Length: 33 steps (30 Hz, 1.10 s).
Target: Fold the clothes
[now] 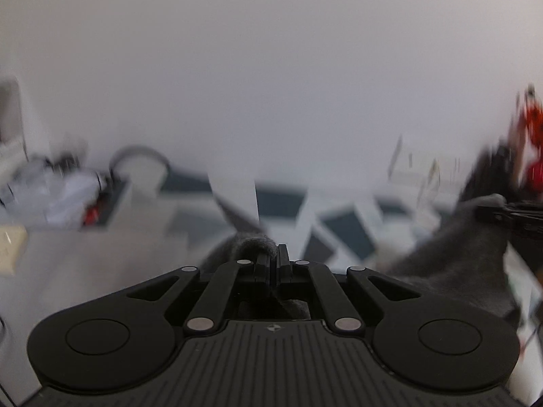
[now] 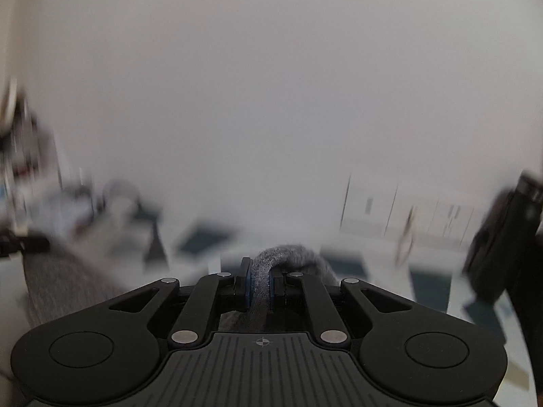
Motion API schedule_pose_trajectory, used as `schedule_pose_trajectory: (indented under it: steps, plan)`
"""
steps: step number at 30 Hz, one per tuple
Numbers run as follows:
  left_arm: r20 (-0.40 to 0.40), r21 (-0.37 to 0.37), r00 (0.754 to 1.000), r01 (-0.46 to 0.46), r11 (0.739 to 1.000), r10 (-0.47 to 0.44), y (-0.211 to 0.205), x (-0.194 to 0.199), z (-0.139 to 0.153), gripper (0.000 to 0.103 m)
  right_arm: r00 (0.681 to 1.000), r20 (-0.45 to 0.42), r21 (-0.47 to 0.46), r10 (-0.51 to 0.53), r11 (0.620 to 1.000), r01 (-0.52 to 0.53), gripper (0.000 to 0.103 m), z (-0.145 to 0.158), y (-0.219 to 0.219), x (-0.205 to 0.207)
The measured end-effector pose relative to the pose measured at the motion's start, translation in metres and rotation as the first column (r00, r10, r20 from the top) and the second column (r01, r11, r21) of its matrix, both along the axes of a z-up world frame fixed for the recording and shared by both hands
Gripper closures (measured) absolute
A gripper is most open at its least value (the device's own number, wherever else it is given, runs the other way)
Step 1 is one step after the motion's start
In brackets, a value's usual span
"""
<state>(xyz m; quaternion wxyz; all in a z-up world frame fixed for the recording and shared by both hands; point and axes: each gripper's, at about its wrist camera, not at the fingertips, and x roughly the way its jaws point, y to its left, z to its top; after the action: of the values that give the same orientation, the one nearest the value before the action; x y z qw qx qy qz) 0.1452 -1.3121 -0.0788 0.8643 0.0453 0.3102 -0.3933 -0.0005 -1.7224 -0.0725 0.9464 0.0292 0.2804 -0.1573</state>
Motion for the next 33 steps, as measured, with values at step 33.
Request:
schedule_pose_trajectory:
  steps: [33]
  plan:
    - [-0.218, 0.172, 0.974, 0.107, 0.979, -0.068, -0.012, 0.000, -0.067, 0.099, 0.958, -0.273, 0.212, -0.083, 0.966, 0.145, 0.091, -0.092, 0.024, -0.026]
